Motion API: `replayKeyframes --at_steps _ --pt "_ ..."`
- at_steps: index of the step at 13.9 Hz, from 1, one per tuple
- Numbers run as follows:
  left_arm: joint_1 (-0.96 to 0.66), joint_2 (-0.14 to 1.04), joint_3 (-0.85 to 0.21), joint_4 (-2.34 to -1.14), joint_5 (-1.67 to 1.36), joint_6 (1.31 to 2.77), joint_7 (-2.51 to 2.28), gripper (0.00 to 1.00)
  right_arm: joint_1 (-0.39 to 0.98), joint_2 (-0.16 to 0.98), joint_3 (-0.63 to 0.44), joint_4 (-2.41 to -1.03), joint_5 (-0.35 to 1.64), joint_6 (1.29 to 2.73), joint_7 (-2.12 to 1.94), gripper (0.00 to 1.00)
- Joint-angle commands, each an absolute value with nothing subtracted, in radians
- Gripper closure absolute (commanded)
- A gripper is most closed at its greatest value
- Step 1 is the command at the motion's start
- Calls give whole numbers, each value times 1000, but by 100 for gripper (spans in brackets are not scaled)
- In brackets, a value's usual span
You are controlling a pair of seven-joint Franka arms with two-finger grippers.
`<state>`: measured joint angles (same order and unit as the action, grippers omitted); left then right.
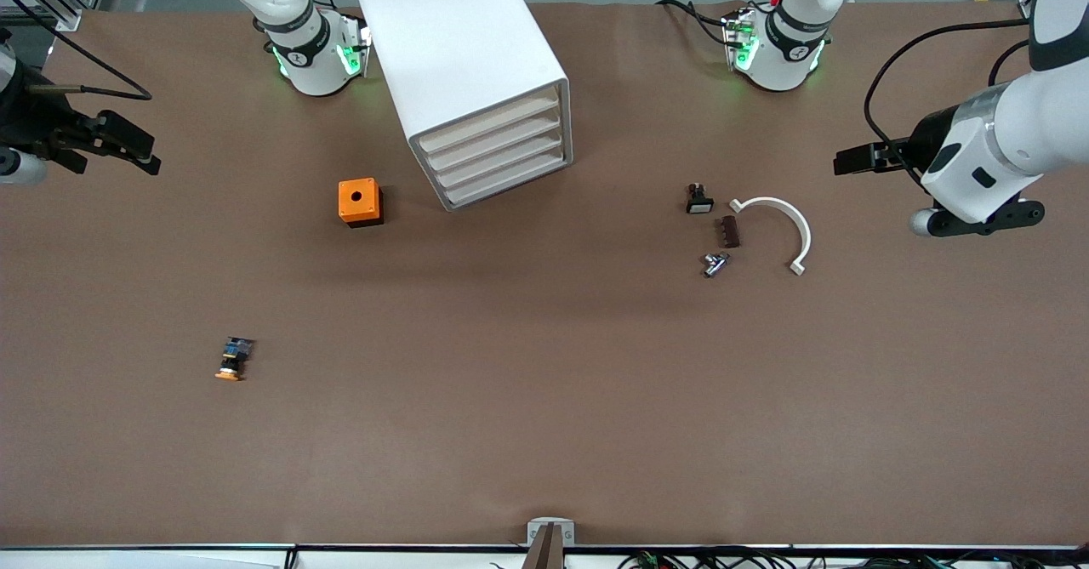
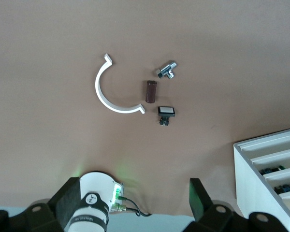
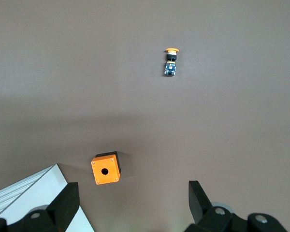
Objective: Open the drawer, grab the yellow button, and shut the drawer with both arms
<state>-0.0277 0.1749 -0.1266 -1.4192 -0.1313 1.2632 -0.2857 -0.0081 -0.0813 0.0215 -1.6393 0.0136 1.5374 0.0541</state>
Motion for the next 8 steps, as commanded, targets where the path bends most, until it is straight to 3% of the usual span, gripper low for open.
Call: replayKeyframes --at_steps 1,8 --pt "3 95 -141 -1535 -109 1351 -244 1 -14 -103 18 -1643 21 1528 66 0" --pt "17 -25 -146 -1683 -20 1565 -229 1 -11 -103 21 -1644 21 1548 -15 0"
